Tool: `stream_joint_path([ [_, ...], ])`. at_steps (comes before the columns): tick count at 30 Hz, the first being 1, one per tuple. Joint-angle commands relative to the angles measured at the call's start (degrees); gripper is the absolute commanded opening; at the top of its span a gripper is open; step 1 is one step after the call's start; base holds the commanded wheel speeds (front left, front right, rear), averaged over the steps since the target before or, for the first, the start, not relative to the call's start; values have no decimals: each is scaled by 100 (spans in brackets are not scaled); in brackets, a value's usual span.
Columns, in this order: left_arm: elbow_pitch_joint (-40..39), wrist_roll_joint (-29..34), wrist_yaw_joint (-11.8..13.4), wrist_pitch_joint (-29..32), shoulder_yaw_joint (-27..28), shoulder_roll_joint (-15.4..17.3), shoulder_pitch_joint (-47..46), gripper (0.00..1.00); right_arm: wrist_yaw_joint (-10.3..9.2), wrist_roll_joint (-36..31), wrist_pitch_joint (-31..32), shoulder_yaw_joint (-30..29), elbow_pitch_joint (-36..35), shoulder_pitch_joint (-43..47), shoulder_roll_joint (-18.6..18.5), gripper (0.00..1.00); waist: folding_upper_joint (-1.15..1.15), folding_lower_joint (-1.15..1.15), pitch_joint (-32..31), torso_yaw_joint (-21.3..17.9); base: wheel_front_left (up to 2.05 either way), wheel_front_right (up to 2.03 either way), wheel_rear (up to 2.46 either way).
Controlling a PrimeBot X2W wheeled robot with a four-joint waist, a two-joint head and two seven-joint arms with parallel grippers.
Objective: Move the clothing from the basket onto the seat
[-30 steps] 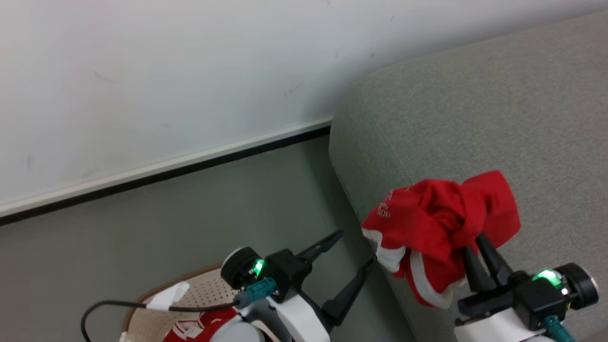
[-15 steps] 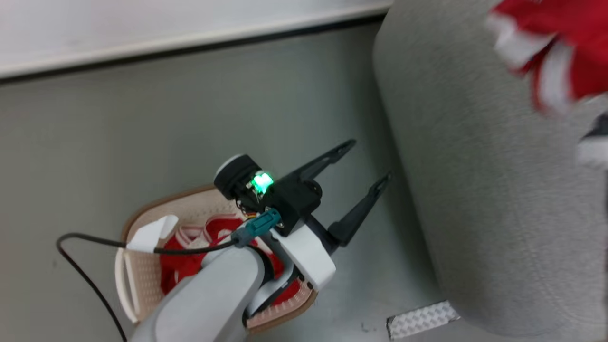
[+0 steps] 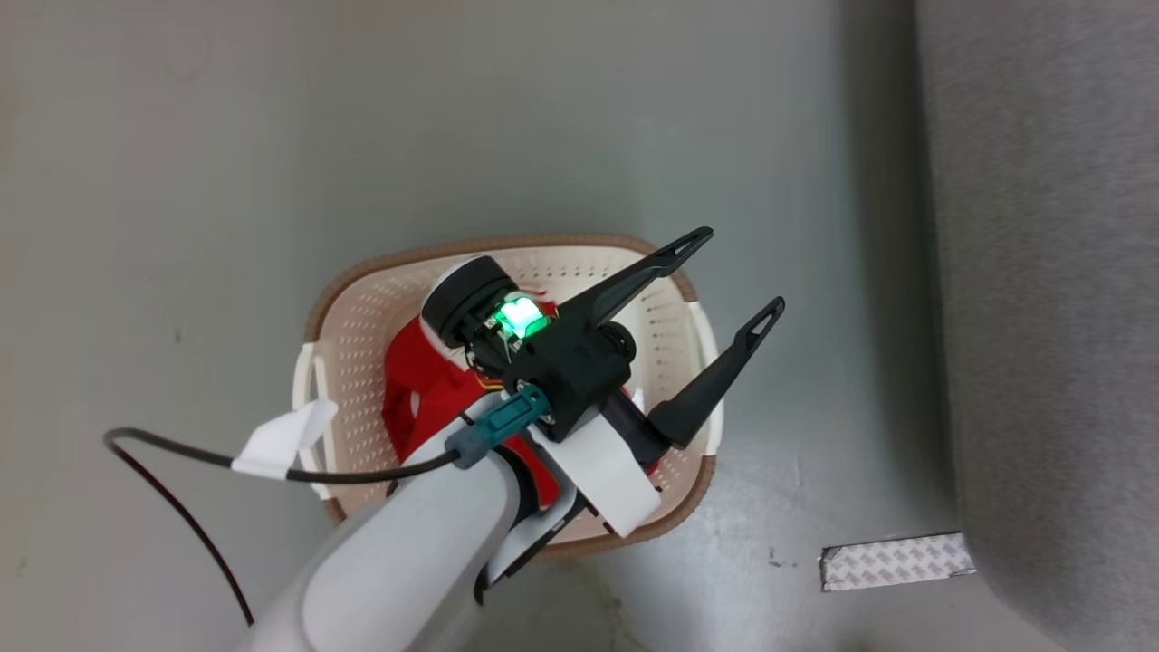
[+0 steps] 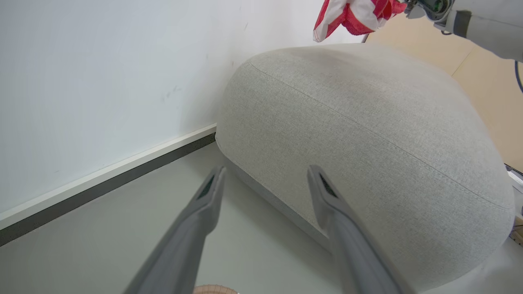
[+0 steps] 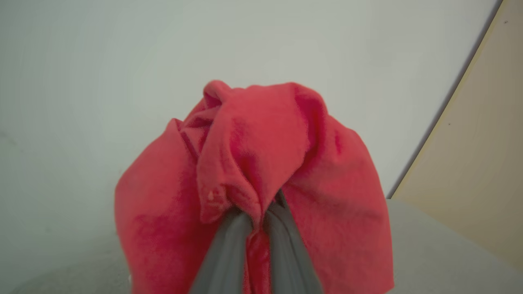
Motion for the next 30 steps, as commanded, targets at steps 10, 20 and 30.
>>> stream_joint_path([
  [10,-55,-26,85,-15,-1,127,76,100,-14,-818,-141,-1460,1290,-137,171,26,0,-2,274,311,0,0,0],
  [20,185,-275,213,-195,67,112,385,100,-14,-1195,-337,-1276,1661,373,278,100,0,-2,-582,126,0,0,0],
  [30,713,-628,475,-509,246,216,1115,100,-14,-394,-336,-122,492,2208,717,100,0,-2,-1883,37,0,0,0],
])
